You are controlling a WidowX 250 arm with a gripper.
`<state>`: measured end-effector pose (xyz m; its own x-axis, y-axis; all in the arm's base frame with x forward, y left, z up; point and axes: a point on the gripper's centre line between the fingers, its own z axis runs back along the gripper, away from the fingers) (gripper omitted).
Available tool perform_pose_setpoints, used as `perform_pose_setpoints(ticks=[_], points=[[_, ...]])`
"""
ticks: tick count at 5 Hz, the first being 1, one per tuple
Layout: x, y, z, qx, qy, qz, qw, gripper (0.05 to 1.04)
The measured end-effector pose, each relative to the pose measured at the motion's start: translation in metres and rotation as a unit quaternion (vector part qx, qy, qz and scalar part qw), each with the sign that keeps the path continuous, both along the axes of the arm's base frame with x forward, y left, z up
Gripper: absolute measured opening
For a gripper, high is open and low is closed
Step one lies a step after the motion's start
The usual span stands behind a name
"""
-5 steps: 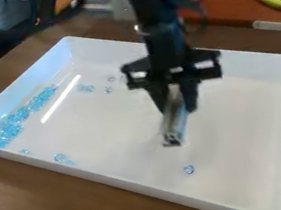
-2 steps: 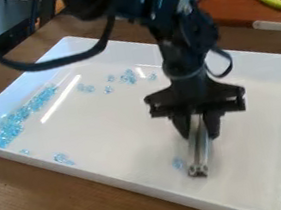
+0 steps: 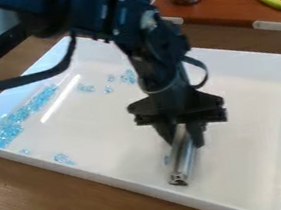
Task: Sweep into pile
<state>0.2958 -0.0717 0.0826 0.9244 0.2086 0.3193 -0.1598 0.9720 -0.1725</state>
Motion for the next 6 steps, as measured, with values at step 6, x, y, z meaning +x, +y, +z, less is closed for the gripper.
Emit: perform_pose_setpoints(ticks=[6], points=[[-0.03,0.164,-0.002,0.037,0.042,-0.062,0.9965,0.375]])
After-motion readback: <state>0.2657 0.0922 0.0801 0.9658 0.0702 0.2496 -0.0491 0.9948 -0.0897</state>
